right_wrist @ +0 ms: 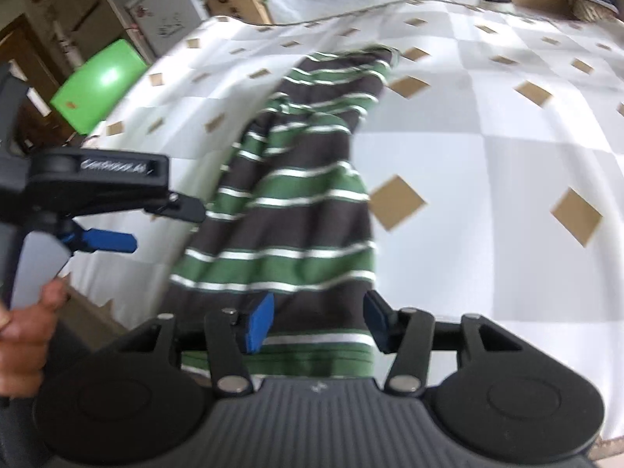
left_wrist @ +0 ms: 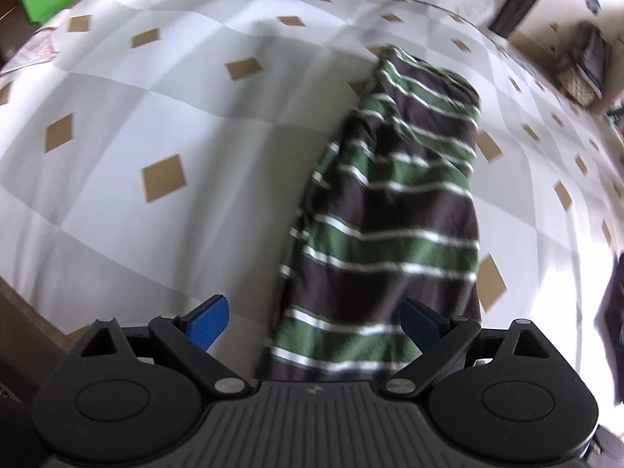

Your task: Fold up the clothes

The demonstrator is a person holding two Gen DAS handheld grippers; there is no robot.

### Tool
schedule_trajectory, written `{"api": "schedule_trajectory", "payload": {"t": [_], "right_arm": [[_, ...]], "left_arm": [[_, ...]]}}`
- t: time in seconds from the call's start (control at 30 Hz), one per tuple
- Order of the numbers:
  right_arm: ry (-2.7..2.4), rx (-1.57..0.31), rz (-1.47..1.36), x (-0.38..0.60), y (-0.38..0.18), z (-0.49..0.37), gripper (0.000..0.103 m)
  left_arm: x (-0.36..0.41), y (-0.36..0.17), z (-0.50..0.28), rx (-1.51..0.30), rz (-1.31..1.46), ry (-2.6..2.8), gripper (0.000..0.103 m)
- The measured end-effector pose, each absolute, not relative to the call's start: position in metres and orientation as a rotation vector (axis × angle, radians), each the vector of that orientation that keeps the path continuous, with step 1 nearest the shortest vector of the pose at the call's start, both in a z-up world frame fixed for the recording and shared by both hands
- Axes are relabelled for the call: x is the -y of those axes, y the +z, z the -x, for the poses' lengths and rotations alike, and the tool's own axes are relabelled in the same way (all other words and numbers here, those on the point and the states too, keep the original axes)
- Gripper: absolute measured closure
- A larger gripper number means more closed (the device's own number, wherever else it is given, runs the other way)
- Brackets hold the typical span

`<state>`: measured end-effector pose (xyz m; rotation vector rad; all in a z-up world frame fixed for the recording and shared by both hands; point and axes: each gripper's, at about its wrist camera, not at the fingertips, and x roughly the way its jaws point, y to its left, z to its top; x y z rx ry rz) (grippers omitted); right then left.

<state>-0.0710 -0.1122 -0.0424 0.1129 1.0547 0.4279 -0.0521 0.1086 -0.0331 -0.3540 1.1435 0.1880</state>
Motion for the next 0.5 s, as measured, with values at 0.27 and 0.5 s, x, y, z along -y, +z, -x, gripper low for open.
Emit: {"api": "schedule_trajectory", "payload": {"t": [0.27, 0.5], "right_arm": [[0.385, -1.107, -0.130, 0.119, -0.063, 0.068, 0.055], [0.382, -1.110, -0.058, 0.112, -0.065, 0.072, 0.087]], "left_arm": [[-0.089, -0.053, 0.047, -1.225, 0.307, 0.110, 0.009], [-0.080, -0.061, 0.045, -1.250, 0.251, 0.091, 0.009]]}}
